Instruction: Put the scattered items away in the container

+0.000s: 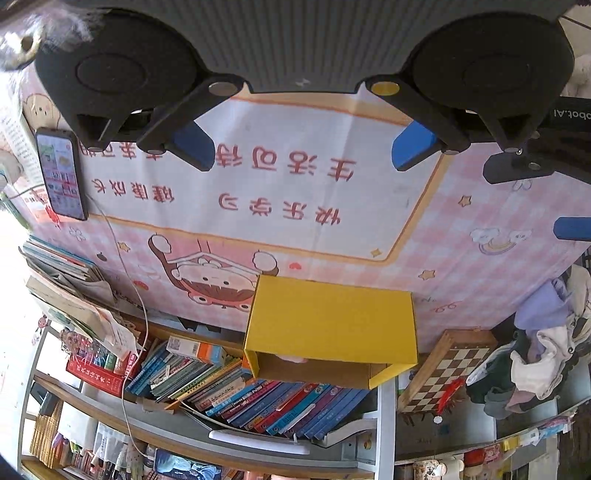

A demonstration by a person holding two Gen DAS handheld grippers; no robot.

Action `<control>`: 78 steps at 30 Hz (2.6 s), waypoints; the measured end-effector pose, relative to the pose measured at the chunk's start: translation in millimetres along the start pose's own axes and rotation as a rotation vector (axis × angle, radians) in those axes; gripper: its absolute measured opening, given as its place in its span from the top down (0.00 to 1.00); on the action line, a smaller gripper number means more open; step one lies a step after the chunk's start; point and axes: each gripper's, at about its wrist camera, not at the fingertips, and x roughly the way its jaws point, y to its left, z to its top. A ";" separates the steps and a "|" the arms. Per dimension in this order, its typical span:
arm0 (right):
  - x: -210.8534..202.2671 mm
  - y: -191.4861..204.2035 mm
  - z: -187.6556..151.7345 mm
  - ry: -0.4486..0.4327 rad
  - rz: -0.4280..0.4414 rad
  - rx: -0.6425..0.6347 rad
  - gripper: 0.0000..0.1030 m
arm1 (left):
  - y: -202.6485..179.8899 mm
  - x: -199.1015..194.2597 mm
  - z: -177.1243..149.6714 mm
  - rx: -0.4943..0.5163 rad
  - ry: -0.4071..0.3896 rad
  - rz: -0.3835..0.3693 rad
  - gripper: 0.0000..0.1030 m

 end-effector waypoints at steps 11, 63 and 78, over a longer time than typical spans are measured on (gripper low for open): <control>-9.2 7.6 -9.3 0.008 -0.017 0.002 0.00 | 2.9 -7.6 -11.9 -0.013 0.015 -0.019 0.00; -5.4 10.2 -8.1 0.023 -0.014 -0.018 0.00 | 7.0 -10.9 -12.1 -0.024 0.019 -0.042 0.00; -5.9 8.0 -7.9 0.023 -0.011 -0.020 0.00 | 7.6 -12.6 -13.3 -0.024 0.019 -0.039 0.00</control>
